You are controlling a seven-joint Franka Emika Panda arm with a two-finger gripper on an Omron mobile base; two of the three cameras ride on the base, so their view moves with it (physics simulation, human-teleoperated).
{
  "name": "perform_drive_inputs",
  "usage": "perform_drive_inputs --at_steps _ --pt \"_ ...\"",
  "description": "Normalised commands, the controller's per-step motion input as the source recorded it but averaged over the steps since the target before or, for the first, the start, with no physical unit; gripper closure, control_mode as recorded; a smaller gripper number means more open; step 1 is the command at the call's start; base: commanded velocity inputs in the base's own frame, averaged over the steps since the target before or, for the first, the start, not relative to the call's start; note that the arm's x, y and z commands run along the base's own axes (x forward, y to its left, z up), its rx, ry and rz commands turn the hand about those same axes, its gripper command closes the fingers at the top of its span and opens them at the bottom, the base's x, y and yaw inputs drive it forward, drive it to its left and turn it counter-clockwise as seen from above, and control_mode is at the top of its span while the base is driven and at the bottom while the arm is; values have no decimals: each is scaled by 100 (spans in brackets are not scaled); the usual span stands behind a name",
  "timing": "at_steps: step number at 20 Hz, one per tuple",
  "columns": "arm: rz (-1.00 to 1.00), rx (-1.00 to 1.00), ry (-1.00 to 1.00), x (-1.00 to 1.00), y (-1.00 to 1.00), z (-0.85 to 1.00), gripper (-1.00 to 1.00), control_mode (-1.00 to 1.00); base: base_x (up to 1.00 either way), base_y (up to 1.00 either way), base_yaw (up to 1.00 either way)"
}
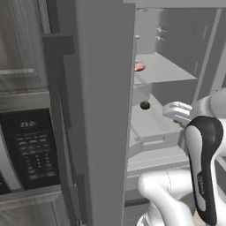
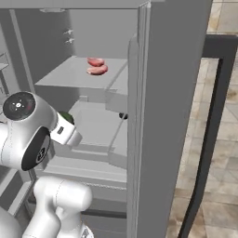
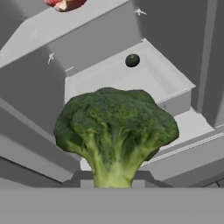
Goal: Transport the steak and broccoli to the fridge. Place the steak on the rack containing meat and place the broccoli on the rack containing the vegetable, ensuring meats and vegetables are on different racks.
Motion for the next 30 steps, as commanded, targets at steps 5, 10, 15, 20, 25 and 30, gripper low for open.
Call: perform_drive_inputs --at_steps 5,10,15,20,25,30 --pt "0 0 0 0 0 0 100 100 27 -19 14" --pt "0 0 0 0 0 0 100 100 51 0 15" --pt "0 0 0 0 0 0 100 100 40 0 15" --pt "0 0 0 0 0 0 100 100 32 0 19" --pt "0 0 0 0 0 0 100 100 33 0 25" --pt "0 0 0 0 0 0 100 100 46 0 27"
